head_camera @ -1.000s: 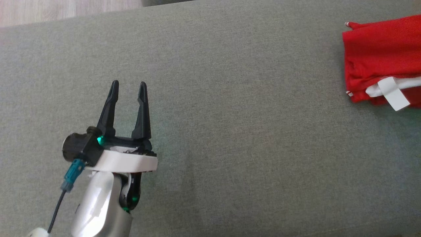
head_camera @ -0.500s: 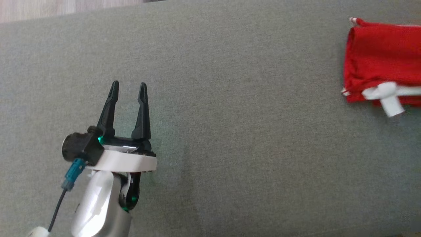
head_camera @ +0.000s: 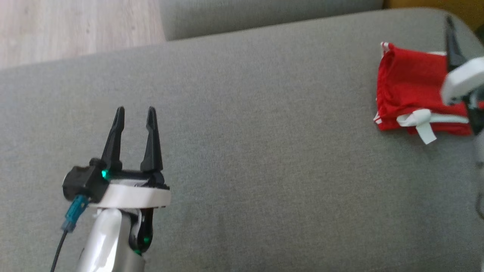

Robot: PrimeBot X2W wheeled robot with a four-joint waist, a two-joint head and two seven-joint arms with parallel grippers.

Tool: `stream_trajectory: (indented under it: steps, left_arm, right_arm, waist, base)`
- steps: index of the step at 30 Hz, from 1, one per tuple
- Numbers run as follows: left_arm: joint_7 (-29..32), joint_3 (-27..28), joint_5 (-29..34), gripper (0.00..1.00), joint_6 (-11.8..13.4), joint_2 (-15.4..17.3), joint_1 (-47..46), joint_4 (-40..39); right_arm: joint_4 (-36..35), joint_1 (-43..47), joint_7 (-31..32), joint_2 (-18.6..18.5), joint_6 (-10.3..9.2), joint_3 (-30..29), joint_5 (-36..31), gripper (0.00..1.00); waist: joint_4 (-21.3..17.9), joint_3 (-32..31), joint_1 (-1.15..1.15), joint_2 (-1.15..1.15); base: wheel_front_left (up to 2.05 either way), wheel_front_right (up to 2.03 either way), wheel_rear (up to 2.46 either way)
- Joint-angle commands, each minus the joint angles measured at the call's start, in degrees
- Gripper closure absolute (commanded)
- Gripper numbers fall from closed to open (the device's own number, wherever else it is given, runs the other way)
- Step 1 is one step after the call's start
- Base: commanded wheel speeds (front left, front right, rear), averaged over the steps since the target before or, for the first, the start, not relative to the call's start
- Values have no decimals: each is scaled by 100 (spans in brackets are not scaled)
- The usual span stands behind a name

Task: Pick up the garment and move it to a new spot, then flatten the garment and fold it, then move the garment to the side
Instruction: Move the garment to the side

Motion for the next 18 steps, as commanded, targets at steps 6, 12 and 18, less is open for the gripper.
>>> stream_trajectory:
  steps: [6, 12, 18]
  left_arm:
    - [-29, 348, -137, 0, 73, 43, 118, -310]
    - [-29, 352, -297, 0, 90, 43, 385, -328]
    - [-29, 309, -455, 0, 110, 43, 594, -243]
  right_arm:
    - [-1016, 328, -186, 714, -4, -92, 506, 0]
    - [-1708, 1166, -346, 1537, -4, -64, 912, 0]
    - [-2015, 2256, -447, 1692, -4, 40, 1456, 0]
  waist:
    - [55, -421, 1, 0]
    - [145, -586, 1, 0]
    - [231, -645, 1, 0]
  base:
    - [0, 0, 0]
    - [0, 0, 0]
    - [0, 0, 0]
